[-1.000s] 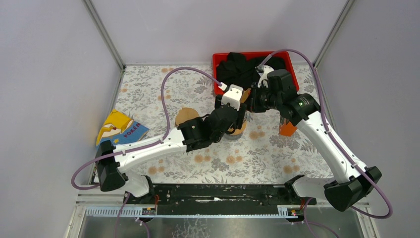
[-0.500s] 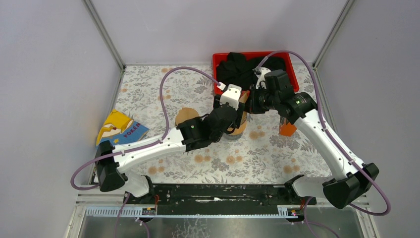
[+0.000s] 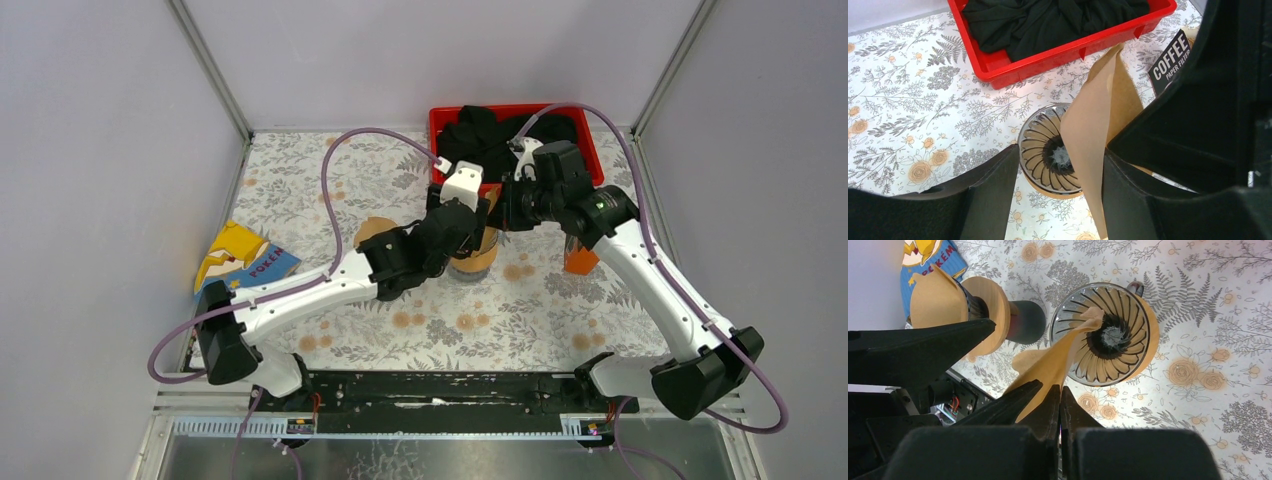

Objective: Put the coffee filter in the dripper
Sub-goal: Place the coffee filter in the coffee dripper.

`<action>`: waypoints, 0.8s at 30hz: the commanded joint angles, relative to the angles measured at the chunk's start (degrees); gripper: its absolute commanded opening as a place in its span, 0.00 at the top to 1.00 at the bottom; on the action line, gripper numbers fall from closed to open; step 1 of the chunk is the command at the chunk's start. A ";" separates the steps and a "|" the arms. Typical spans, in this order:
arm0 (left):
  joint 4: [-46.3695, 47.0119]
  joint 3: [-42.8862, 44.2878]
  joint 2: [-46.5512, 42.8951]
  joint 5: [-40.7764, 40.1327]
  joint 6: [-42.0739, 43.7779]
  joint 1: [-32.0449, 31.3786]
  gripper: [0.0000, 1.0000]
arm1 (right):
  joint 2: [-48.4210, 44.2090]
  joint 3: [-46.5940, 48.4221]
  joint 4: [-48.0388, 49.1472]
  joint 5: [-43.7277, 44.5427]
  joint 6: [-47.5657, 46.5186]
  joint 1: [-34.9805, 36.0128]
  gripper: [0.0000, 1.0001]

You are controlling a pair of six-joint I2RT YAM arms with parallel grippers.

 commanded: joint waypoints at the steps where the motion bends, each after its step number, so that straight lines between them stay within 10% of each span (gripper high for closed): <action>1: -0.95 3.09 1.22 -0.54 -0.29 0.60 0.37 | 0.78 1.86 0.53 -3.28 -0.36 0.72 1.00; 24: -9.54 8.16 8.20 6.94 -2.56 5.08 0.97 | 8.45 5.79 -4.13 3.41 -1.19 0.72 0.99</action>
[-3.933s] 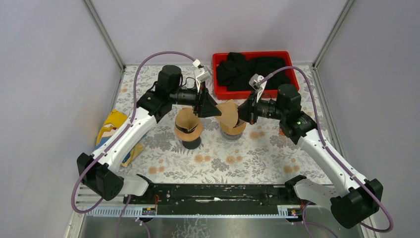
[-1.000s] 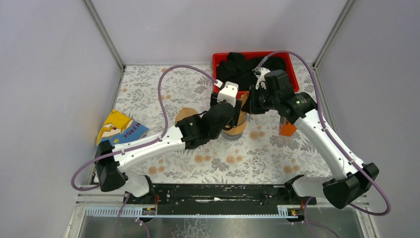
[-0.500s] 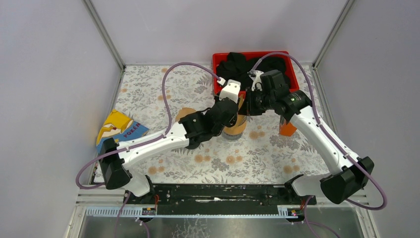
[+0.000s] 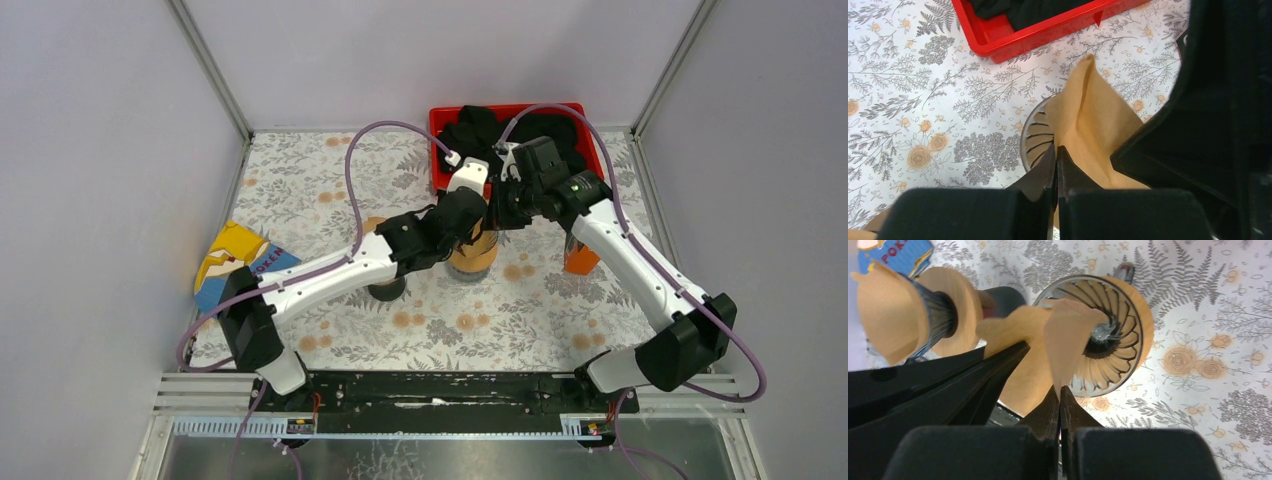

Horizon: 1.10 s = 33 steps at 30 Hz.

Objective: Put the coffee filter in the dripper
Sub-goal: Place the coffee filter in the coffee dripper.

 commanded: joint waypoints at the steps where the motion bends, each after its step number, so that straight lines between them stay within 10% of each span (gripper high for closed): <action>1: -3.13 4.12 1.61 1.61 -0.82 0.95 0.98 | 0.82 3.38 -0.95 5.08 -0.71 0.56 0.98; 33: -13.57 12.10 8.30 13.20 -4.19 6.15 0.98 | 5.53 0.90 1.62 15.63 -2.16 0.52 0.46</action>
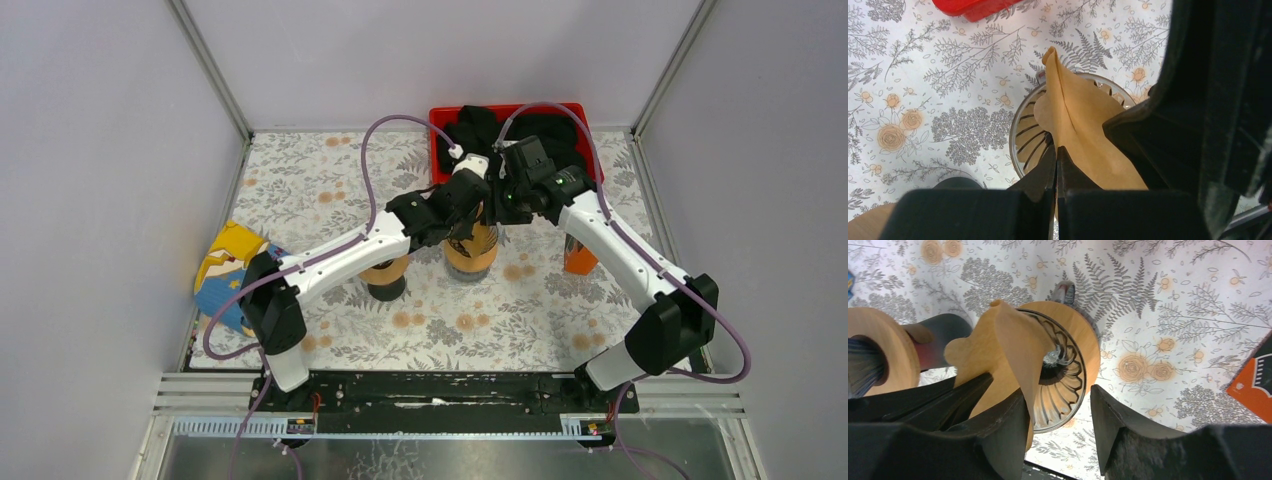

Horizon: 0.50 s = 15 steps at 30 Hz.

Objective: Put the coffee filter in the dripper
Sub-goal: Place the coffee filter in the coffee dripper.

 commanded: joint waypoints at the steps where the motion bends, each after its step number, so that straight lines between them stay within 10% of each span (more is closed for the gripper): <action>1: -1.36 1.90 0.21 1.52 -0.36 0.81 0.98 | 0.28 -0.23 0.80 4.42 -1.71 0.52 0.46; 15: -2.61 1.70 -0.19 0.11 0.31 1.90 0.82 | 0.62 -1.24 0.28 6.68 -3.22 0.52 0.40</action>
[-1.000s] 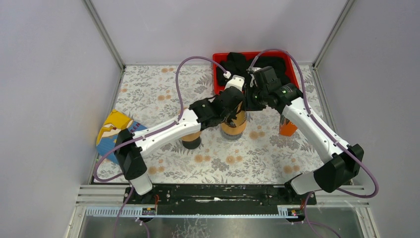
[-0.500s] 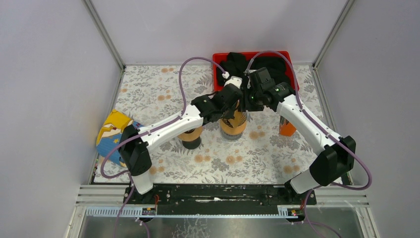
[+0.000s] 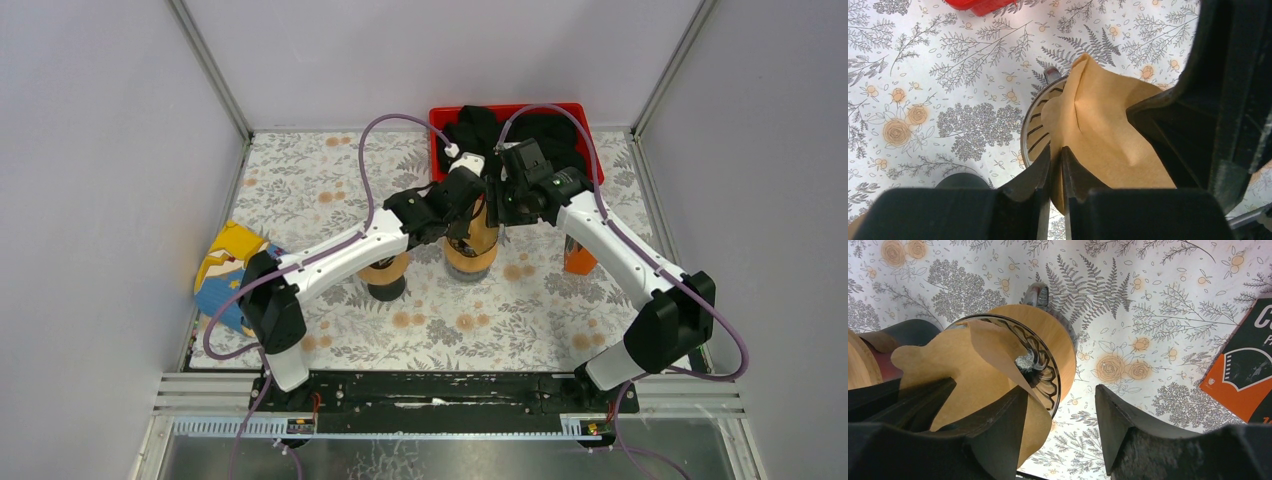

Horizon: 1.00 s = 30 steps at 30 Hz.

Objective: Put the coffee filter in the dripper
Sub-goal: Place the coffee filter in the coffee dripper.

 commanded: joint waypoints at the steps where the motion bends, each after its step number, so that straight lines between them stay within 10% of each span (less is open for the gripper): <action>1: -1.33 1.60 -0.16 -0.99 0.21 0.67 0.81 | 0.05 -0.22 0.42 0.67 -1.12 0.48 0.40; 12: -2.09 1.07 -0.05 -1.64 0.55 1.44 0.59 | 0.72 -0.66 1.63 -1.31 -1.68 0.44 0.39; 30: -1.89 -1.45 2.17 1.09 0.22 2.84 0.58 | 2.46 -1.37 2.82 -3.42 -1.87 0.44 0.38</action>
